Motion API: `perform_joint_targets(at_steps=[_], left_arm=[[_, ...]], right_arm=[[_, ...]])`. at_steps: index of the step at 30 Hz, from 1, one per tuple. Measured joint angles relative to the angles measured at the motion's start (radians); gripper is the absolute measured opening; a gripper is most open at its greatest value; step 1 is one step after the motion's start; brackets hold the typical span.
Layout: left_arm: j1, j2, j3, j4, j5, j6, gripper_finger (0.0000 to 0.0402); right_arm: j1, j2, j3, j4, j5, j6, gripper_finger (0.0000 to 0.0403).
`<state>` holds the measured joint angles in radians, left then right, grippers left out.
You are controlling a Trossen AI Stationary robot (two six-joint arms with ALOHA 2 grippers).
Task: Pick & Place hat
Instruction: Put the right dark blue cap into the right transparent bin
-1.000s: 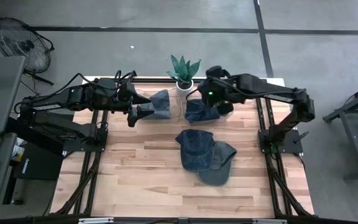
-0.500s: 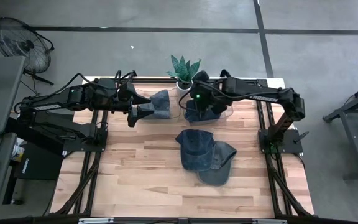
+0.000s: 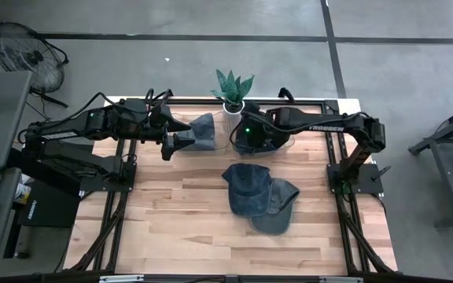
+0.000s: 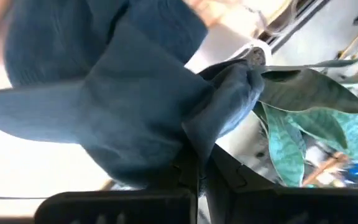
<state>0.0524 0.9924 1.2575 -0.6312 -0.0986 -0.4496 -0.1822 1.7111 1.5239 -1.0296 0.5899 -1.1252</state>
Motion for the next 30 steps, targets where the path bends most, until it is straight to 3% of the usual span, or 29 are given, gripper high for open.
perform_joint_targets(at_steps=[12, 17, 30], left_arm=[[0.000, 0.000, 0.000, 0.000, 0.002, 0.000, 0.0288], [0.000, 0.000, 0.000, 0.000, 0.002, 0.000, 0.0288], [0.000, 0.000, 0.000, 0.000, 0.002, -0.002, 0.0288]], right_arm=[[0.022, 0.000, -0.166, 0.268, 0.033, -0.190, 0.0000], [0.044, 0.000, -0.167, 0.279, -0.069, -0.165, 0.0000], [0.048, 0.000, -0.166, 0.137, -0.151, -0.032, 0.0000]])
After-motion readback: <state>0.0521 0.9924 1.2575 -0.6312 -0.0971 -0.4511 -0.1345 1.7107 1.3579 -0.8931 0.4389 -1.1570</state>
